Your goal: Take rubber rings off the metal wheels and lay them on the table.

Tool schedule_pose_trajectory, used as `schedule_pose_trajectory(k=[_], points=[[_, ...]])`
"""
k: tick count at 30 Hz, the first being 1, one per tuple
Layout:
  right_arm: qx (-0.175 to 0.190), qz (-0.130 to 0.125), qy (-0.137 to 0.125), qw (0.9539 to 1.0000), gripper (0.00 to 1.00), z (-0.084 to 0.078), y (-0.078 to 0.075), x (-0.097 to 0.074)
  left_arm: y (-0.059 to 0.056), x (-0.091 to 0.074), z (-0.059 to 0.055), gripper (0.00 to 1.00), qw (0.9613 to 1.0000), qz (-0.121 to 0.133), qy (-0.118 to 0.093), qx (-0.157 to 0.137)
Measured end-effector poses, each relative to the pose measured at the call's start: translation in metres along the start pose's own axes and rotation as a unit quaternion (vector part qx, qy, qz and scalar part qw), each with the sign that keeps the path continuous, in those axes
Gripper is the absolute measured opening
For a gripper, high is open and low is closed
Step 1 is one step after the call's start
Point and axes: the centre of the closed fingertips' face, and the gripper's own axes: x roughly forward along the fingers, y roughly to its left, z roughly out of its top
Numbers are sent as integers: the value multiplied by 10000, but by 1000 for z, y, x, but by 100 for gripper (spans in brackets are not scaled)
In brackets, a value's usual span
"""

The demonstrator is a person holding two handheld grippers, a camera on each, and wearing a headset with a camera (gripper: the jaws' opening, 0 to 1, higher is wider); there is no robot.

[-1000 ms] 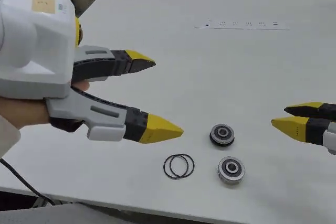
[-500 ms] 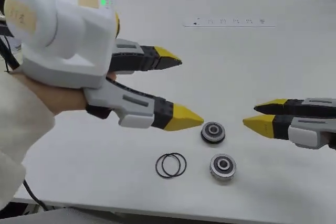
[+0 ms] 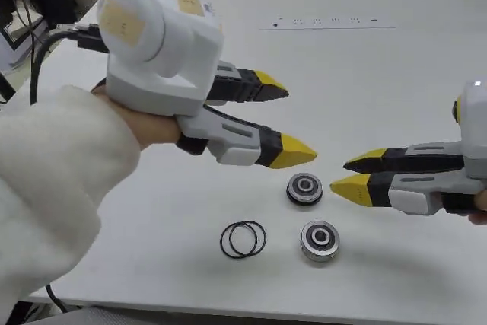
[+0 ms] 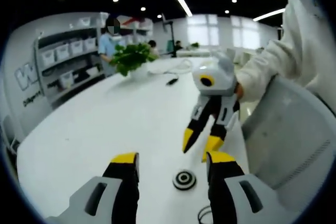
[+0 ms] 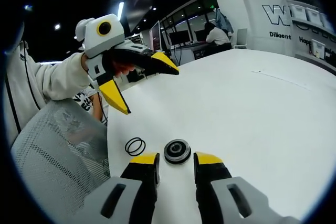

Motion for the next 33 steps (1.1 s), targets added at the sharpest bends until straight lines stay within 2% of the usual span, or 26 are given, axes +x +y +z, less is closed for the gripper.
schedule_pose_trajectory(k=[4,7,13,19,25,32,33], points=[[-36,47,129,9999,23,-5,-2,7,-1,11,-14,48,10000,-48,33,-23],[-49,93,231,9997,22,-9,-3,13,-3,19,-28,40,9999,-63,139,-44],[-65,124,384,9992,22,-17,-5,21,-7,28,-50,36,9992,-85,311,-222],[-64,170,457,9988,21,-21,-5,27,-10,36,-57,30,9990,-101,350,-243],[-137,181,518,9984,19,-25,-3,30,-14,45,-66,25,9985,-143,493,-165],[-280,125,565,9979,17,-27,-4,31,-20,48,-76,22,9974,-231,678,-95],[-301,116,573,9978,16,-28,-4,31,-20,48,-75,21,9976,-237,641,-88]])
